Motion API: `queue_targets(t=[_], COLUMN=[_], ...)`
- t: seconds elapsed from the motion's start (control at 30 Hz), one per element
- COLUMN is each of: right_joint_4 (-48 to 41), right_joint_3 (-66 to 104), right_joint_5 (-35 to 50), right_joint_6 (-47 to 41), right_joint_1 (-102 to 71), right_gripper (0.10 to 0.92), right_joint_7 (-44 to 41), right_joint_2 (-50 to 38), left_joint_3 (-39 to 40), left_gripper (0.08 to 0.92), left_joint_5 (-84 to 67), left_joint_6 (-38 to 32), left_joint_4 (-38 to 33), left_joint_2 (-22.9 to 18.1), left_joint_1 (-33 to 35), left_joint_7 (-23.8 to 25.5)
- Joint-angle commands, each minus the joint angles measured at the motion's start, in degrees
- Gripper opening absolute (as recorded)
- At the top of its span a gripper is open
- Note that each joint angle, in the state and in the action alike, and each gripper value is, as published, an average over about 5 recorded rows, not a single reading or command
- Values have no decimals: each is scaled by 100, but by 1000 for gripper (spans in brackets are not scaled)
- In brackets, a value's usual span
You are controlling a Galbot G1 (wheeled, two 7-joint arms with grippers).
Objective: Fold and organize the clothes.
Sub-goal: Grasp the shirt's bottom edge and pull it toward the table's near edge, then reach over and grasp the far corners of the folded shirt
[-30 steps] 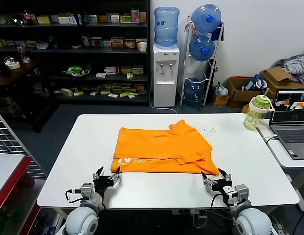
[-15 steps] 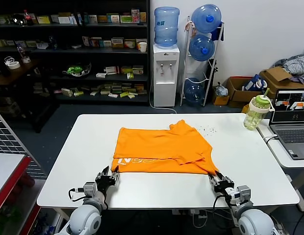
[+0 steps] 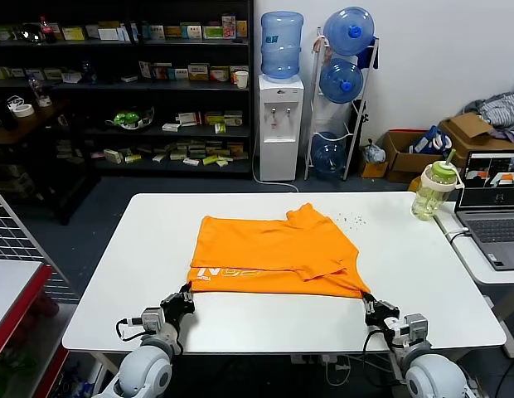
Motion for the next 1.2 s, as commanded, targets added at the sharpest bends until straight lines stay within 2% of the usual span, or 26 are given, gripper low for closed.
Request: queue_targets(t=[0.03, 0.4, 0.57, 0.67, 0.73, 0.9, 1.0, 1.1, 1.2], right_joint_4=[809, 1386, 1672, 1814, 1860, 1939, 1932, 1615, 832], right_joint_3=[274, 737, 909, 990, 1021, 1045, 925, 507, -153], right_joint_5=[445, 713, 665, 509, 389, 333, 523, 718, 805], right_joint_6=[-158, -551, -705, -747, -703, -513, -404, -403, -411], right_joint_1=[-602, -1892, -2325, -2499, -2508, -2091, -1407, -202, 1292], right_gripper=[124, 124, 124, 130, 161, 293, 380, 467, 553], right_joint_7=[243, 637, 751, 767, 748, 678, 600, 587, 628], right_joint_2=[-257, -480, -479, -480, -479, -565, -693, -742, -616], left_joint_3=[-33, -314, -339, -360, -377, -422, -493, -515, -361], left_gripper=[93, 93, 95, 132, 185, 332, 419, 505, 592], left_joint_5=[-336, -905, -903, -862, -833, -825, -873, -933, -1002], left_joint_6=[124, 445, 558, 629, 654, 668, 655, 551, 354], left_joint_4=[-880, -2305, -2562, -2605, -2595, -2530, -2550, -2397, -1819], left_joint_2=[291, 1006, 1055, 1021, 1006, 1005, 1080, 1120, 1011], left_joint_1=[326, 1705, 2230, 2378, 2414, 2187, 1813, 1176, 250], left_joint_7=[-278, -825, -898, -940, -949, -959, -891, -680, -351])
